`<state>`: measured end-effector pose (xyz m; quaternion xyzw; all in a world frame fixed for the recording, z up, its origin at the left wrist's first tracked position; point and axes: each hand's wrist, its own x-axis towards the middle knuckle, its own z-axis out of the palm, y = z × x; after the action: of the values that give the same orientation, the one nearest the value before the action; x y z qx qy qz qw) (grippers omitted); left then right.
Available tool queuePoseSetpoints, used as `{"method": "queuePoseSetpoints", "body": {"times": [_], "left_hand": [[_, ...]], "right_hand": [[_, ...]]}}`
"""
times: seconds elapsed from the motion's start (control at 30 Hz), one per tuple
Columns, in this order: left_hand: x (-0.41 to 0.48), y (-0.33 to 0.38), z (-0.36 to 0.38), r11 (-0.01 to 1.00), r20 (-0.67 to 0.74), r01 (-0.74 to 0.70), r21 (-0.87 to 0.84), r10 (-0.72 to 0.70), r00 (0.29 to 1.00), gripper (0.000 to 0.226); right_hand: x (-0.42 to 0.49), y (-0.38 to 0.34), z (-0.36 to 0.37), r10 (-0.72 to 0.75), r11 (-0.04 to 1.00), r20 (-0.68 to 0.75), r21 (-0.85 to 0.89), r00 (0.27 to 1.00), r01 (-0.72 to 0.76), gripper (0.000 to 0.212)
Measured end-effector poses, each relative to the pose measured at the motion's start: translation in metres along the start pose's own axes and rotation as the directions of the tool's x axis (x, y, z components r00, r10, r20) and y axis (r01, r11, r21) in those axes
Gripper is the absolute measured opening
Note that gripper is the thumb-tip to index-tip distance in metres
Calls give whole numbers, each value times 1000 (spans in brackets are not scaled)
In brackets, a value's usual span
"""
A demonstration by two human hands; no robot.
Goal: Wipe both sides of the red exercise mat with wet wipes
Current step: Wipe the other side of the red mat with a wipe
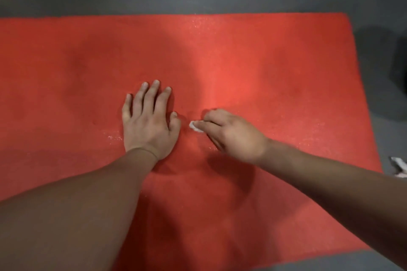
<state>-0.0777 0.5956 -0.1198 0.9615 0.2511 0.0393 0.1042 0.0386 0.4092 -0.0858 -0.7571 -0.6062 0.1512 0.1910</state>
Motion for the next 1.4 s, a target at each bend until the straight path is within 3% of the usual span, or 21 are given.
{"method": "queuePoseSetpoints", "body": {"times": [0.07,0.13,0.2,0.27,0.33,0.43,0.57,0.67,0.73,0.77,0.83,0.9,1.0,1.1,1.2,1.3,1.4], "left_hand": [[-1,0,1,1000,-4,-4,0,4,1000,60],[-2,-1,1,1000,-10,-2,-4,2,1000,59],[-2,0,1,1000,-15,0,-8,0,1000,59],[-1,0,1,1000,-13,1,-13,-1,1000,59],[0,1,2,1000,-12,5,-10,-5,1000,59],[-1,0,2,1000,-14,11,-7,-11,1000,59],[-2,1,4,1000,-17,4,-1,-4,1000,58],[-1,2,4,1000,-18,10,-9,-10,1000,58],[-1,2,4,1000,-23,10,-13,-10,1000,59],[-1,1,4,1000,-26,8,-11,-9,1000,59],[-1,1,5,1000,-27,8,-8,-8,1000,59],[-1,0,5,1000,-26,14,-12,-15,1000,59],[-1,0,5,1000,-31,17,-1,-17,999,59],[-2,1,6,1000,-32,7,-3,-7,999,59],[-3,1,6,1000,-39,8,-10,-8,999,58],[-3,1,5,1000,-40,4,-5,-4,999,58],[-3,1,5,1000,-31,0,-15,0,1000,57]], "right_hand": [[-2,16,-4,-28,994,15,-102,999,30,35],[8,44,-13,121,979,-144,-144,982,-142,29],[15,70,-30,319,915,-352,-127,880,-382,20],[16,78,-36,402,876,-399,-94,824,-473,22],[11,61,-25,334,911,-368,-109,868,-397,24],[-11,12,2,175,983,-196,-17,965,-182,31],[-34,-8,6,-6,999,-30,-43,1000,5,26],[-16,33,-15,121,976,-191,-155,974,-152,24],[-5,63,-32,272,919,-371,-175,888,-354,33],[-4,69,-35,326,899,-393,-153,860,-411,35],[-8,61,-30,330,902,-361,-153,873,-404,28],[-24,34,-15,268,946,-271,-107,924,-306,23],[-60,-15,4,131,991,-86,18,988,-130,31],[-69,-12,-3,33,998,30,-52,999,-31,28],[-50,31,-21,134,978,-110,-147,985,-149,11],[-42,55,-25,289,928,-300,-146,909,-343,27],[-57,31,-13,279,938,-269,-128,922,-322,18]]}}
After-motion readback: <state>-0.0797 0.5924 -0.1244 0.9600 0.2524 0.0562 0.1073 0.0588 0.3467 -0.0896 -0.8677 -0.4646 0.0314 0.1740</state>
